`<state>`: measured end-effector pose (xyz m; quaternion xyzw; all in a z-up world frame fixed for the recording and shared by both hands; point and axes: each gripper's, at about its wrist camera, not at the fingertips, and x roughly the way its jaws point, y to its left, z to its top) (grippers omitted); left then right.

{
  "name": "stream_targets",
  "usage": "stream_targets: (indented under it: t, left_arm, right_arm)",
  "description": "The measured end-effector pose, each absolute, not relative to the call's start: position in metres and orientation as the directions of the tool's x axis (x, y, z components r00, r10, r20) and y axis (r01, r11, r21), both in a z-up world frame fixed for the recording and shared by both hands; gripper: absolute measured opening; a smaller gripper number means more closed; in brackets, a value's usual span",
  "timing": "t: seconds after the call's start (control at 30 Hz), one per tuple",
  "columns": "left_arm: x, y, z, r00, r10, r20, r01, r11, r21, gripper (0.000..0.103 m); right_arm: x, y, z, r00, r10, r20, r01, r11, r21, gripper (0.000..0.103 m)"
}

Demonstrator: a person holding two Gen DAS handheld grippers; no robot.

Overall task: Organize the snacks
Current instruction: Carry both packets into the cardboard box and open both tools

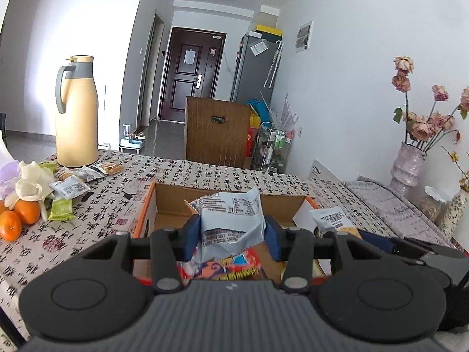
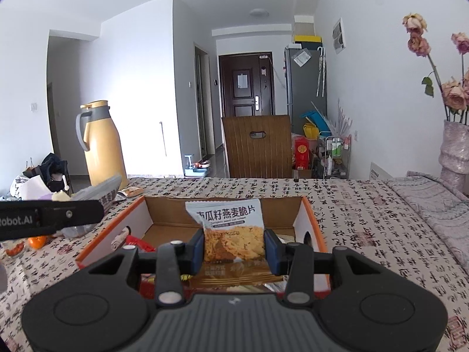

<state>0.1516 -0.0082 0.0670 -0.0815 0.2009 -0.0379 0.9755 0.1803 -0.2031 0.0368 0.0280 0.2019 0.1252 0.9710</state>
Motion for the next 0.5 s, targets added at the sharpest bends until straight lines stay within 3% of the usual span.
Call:
stream_targets:
  t: [0.5]
  left_arm:
    - [0.233, 0.008, 0.023, 0.866, -0.07, -0.495, -0.045, 0.975, -0.217, 0.046]
  right_arm:
    - [0.248, -0.191, -0.002, 0.855, 0.252, -0.454, -0.206, 0.967, 0.149, 0.041]
